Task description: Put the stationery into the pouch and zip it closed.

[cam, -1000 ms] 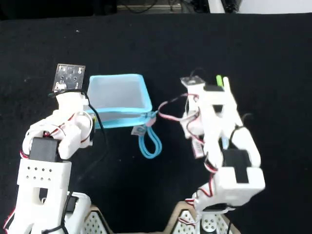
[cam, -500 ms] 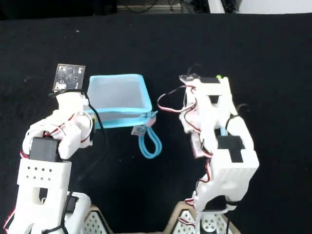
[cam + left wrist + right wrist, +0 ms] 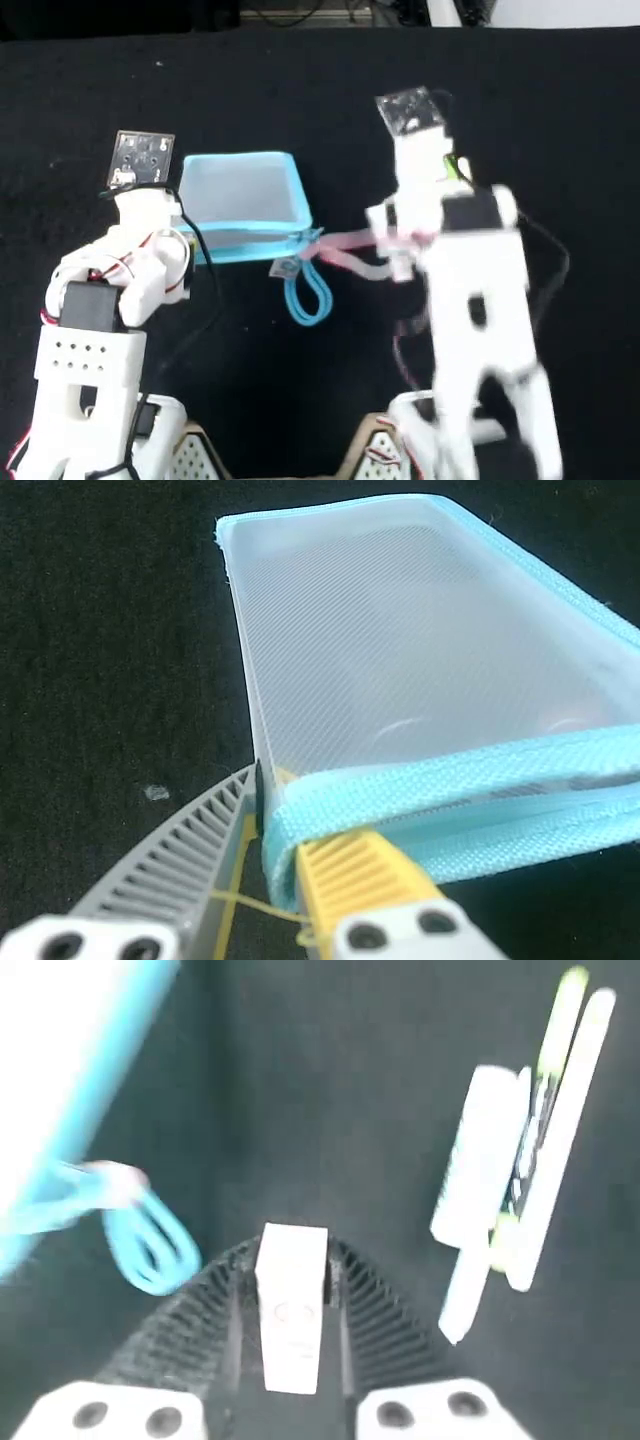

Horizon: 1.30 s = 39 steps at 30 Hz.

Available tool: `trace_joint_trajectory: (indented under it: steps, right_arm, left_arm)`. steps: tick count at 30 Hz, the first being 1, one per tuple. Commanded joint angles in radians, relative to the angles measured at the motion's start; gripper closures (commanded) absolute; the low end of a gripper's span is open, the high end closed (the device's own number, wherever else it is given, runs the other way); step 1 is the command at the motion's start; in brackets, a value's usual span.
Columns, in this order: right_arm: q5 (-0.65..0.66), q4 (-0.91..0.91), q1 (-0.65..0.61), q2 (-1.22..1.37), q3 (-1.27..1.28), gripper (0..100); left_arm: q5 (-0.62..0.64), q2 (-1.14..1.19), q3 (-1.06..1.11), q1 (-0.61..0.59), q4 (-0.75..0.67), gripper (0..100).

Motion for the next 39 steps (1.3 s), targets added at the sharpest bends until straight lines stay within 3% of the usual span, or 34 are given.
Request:
trace_joint_trajectory:
  steps: [1, 8, 13, 35, 39]
  right_arm:
    - [-0.091, -0.066, -0.164, -0.311, 0.025, 98.7]
    - [-0.112, -0.318, -0.499, -0.616, 0.183, 98.7]
    - [-0.11, -0.551, -0.618, -0.687, 0.38, 98.7]
    - [-0.109, -1.35, -0.635, -0.684, 0.921, 98.7]
    - [0.006, -1.479, -0.608, -0.684, 1.02, 98.8]
  left_arm:
    - [0.012, 0.008, -0.007, 0.001, -0.014, 97]
    - [0.012, 0.008, -0.005, 0.001, -0.012, 97]
    - [0.012, 0.008, -0.005, 0.001, -0.014, 97]
    - [0.012, 0.008, -0.005, 0.001, -0.011, 97]
    - [0.012, 0.008, -0.005, 0.001, -0.009, 97]
